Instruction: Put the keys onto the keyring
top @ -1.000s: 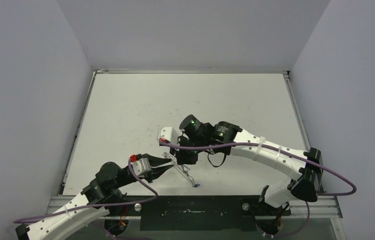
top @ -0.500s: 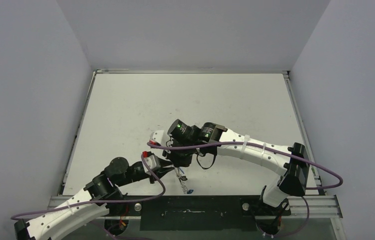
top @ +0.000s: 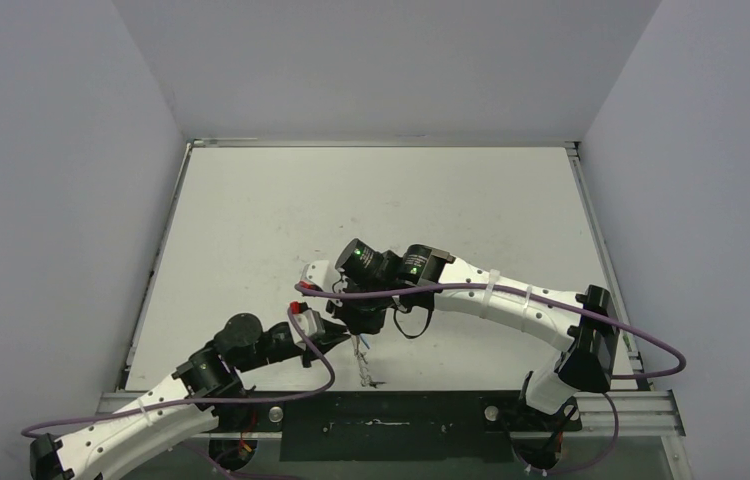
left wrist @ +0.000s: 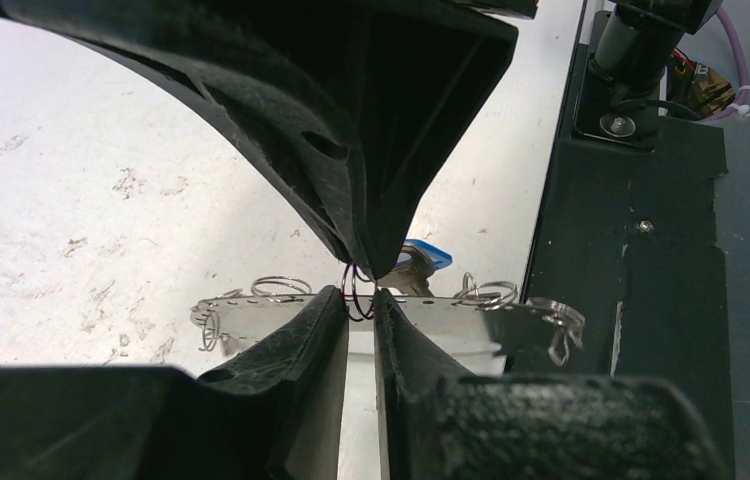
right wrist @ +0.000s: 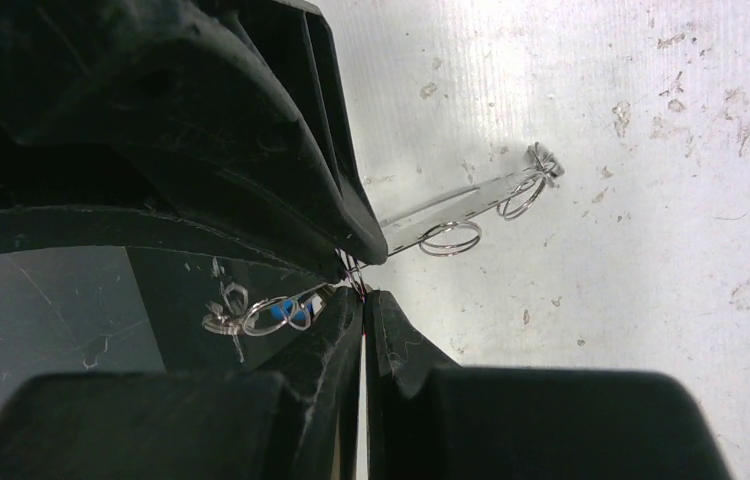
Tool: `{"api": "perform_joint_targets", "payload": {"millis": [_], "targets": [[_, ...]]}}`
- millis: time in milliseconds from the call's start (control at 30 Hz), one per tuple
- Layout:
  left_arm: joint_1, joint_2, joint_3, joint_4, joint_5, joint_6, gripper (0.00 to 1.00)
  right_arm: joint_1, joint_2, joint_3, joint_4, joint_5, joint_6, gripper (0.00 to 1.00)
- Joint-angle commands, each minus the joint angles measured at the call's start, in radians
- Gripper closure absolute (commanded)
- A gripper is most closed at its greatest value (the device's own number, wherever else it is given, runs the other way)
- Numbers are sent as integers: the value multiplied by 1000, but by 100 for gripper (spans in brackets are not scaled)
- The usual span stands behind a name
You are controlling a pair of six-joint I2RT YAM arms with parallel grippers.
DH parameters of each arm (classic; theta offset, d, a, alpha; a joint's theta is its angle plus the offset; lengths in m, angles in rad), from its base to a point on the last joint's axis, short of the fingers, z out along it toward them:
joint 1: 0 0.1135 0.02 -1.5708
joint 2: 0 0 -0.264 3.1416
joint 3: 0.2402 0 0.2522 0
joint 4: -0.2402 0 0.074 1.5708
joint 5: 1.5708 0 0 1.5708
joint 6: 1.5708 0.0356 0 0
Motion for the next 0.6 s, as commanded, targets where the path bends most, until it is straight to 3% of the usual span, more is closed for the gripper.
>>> {"api": "perform_joint_targets", "payload": {"millis": [0, 167, 300, 467, 567], "targets": [[-2, 9, -1, 118, 29, -23, 86, 9, -27, 35, 43, 9, 9, 100], [-1, 25, -11, 154, 30, -26, 100, 8, -27, 28, 49, 17, 8, 100], [-1, 20, -22, 173, 29, -36, 100, 4, -31, 18, 54, 16, 1, 99], [-2, -21, -50, 200, 23, -50, 100, -38, -103, -59, 146, -23, 1, 80], [-1, -58, -84, 247, 23, -64, 100, -84, -182, -142, 251, -108, -1, 60]]}}
